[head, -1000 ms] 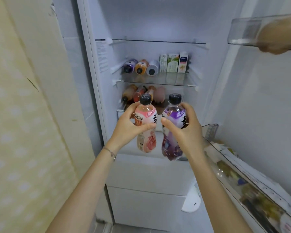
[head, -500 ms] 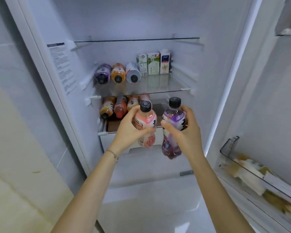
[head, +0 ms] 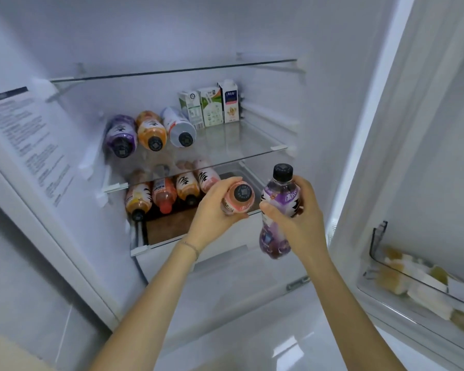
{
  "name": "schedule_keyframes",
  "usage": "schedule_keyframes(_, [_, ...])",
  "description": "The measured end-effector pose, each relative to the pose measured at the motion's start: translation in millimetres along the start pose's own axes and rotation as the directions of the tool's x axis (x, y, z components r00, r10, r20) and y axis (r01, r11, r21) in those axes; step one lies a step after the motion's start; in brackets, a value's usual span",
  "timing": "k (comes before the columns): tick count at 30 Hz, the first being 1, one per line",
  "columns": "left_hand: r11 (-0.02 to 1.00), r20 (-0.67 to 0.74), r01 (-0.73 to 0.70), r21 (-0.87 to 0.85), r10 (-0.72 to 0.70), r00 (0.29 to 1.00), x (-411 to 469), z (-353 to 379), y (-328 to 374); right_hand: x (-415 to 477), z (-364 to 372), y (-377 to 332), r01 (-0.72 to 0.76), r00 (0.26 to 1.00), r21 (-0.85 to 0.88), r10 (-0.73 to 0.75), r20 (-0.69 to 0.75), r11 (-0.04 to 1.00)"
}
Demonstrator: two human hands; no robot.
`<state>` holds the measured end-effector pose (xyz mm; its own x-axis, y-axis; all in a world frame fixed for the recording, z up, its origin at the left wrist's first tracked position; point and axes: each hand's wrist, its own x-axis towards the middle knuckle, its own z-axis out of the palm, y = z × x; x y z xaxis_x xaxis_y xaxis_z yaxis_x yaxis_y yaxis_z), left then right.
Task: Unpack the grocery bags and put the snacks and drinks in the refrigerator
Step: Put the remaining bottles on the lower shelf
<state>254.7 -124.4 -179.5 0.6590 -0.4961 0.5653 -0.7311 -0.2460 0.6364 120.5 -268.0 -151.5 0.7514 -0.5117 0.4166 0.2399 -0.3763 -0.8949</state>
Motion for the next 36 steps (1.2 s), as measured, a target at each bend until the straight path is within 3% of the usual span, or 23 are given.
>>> schedule_keyframes(7, [0.976, 0.144, -0.145, 0.164, 0.122, 0.982, 23.5, 15.3, -24.1, 14.7, -0.9, 11.9, -0.007, 1.0, -0.02, 0.006, -0.023, 1.0])
schedule_keyframes(13, [0.91, 0.312, -0.302, 0.285, 0.21, 0.927, 38.1, 22.5, -46.5, 24.4, 7.5, 13.1, -0.003, 1.0, -0.023, 0.002, -0.027, 1.0])
schedule_keyframes(18, [0.885, 0.398, -0.326, 0.334, 0.181, 0.899, 55.1, 24.2, -58.7, 27.8, 9.8, 18.8, -0.025, 0.999, -0.018, 0.024, -0.038, 1.0])
schedule_keyframes(23, [0.805, 0.561, -0.413, 0.426, 0.123, 0.819, 72.2, 31.4, -73.8, 32.4, 7.2, 22.2, -0.039, 0.999, -0.038, 0.038, -0.039, 0.999])
schedule_keyframes(28, [0.85, 0.61, -0.343, 0.4, 0.033, 0.792, 85.0, 27.8, -77.4, 37.6, 6.4, 25.6, -0.041, 0.998, -0.015, 0.04, -0.048, 0.999])
schedule_keyframes(32, [0.862, 0.628, -0.201, 0.466, -0.162, 0.762, 79.2, 23.2, -68.1, 42.1, 7.9, 29.8, -0.021, 0.999, -0.015, 0.02, -0.049, 1.0])
schedule_keyframes(36, [0.834, 0.479, -0.175, 0.524, -0.118, 0.87, 67.4, 32.6, -64.8, 44.2, 11.8, 33.8, 0.015, 0.998, -0.011, -0.016, -0.056, 1.0])
